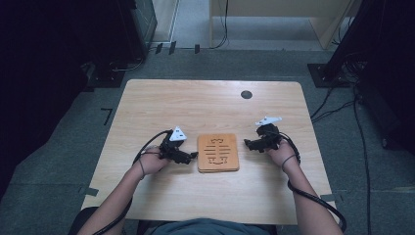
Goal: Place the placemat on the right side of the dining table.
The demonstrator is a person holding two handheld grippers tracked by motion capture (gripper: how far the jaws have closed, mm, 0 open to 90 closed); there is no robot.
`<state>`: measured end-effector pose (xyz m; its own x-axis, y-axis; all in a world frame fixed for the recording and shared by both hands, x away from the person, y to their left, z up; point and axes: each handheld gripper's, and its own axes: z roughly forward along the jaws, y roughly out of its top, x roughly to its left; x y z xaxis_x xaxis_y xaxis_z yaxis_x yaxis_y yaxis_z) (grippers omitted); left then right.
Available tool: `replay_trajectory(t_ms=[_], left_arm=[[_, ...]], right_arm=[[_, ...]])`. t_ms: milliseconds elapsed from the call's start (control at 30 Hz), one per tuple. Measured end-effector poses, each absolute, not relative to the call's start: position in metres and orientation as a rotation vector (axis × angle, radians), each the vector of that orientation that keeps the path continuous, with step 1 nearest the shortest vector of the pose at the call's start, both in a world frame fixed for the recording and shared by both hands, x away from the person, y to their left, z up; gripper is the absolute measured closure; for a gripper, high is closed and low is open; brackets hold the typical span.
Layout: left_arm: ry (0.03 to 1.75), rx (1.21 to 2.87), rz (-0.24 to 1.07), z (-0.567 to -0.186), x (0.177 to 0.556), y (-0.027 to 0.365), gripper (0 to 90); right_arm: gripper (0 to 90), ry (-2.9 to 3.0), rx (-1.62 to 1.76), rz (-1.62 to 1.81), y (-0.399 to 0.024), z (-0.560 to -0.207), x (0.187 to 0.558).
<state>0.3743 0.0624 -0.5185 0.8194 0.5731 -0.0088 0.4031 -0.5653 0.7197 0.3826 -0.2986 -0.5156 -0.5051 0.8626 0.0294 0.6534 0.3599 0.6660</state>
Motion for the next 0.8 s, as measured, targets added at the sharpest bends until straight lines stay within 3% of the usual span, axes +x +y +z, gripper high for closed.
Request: replay_trajectory(t_ms=[300,500,800], left_arm=[[0.711,2.248,0.290,-0.5185,0.3742,0.0628,10.1],[0.710,2.249,0.291,-0.5185,0.3741,0.0628,10.1],[0.711,2.247,0.293,-0.5187,0.3740,0.0626,10.1]], right_arm=[[9.0,2.284,1.355,0.898,-0.2957,-0.5165,0.3819],[0.3,2.301,1.338,0.897,-0.2915,-0.5191,0.3821],[0.0,2.318,1.348,0.866,-0.2896,-0.5176,0.3843]])
